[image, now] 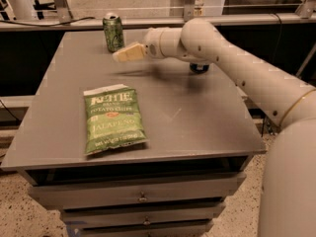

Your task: Pick green can

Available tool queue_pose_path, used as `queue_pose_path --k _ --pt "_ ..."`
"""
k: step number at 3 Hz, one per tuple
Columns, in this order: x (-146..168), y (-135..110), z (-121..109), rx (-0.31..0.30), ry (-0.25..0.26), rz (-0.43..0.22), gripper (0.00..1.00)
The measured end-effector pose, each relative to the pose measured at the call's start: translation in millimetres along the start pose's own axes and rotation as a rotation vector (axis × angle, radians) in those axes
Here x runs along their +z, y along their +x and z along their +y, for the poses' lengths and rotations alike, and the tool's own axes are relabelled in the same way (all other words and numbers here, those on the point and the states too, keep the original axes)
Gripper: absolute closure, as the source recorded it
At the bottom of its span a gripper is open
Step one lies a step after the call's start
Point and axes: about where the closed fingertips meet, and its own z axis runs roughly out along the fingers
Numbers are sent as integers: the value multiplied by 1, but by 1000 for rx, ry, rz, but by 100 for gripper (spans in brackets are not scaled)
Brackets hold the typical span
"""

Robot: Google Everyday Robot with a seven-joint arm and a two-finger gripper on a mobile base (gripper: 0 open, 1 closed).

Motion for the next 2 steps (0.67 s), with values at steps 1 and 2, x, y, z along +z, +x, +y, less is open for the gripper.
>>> queue_pose_path --k 1,2 --pt "30 -12 -19 -1 6 -40 0" --pt "60 -23 -28 -2 -7 -66 0"
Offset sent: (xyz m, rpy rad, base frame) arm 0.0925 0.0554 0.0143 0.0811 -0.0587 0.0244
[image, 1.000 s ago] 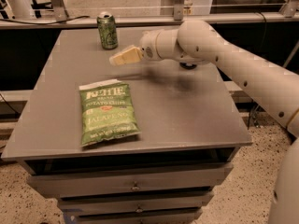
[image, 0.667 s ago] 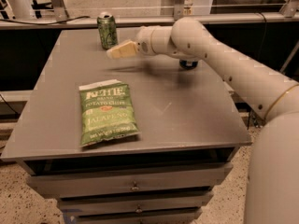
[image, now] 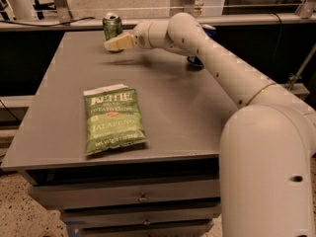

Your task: Pick green can

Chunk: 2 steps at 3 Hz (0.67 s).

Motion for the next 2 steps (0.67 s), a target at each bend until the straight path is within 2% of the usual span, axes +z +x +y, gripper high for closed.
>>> queue_pose_path --k 2 --pt "37 -8 2 16 -32 -32 0"
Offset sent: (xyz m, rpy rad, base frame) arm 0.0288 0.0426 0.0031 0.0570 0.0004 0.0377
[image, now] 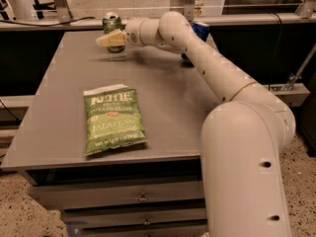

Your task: Pick green can

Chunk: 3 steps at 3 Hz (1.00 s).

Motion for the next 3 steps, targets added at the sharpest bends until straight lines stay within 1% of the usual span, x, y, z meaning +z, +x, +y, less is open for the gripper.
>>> queue_pose_path --k 1,3 --pt "8 -4 7 4 -12 -13 16" --pt "11 -13 34 37 -41 -46 64"
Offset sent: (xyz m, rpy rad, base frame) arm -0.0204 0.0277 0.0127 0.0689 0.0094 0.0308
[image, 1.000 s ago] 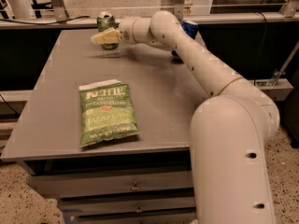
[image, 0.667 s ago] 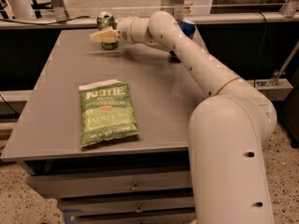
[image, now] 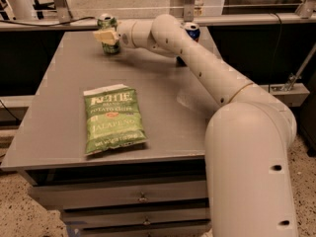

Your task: Pick green can

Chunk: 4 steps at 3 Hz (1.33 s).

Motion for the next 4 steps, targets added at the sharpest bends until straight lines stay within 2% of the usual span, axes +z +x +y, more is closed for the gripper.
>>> queue_pose_path --k 1,2,4 --pt "-6 -13 24 19 -30 -25 87" --pt "-22 -27 56 55 -84 -60 100" --pt "-59 -78 111 121 -222 -184 100"
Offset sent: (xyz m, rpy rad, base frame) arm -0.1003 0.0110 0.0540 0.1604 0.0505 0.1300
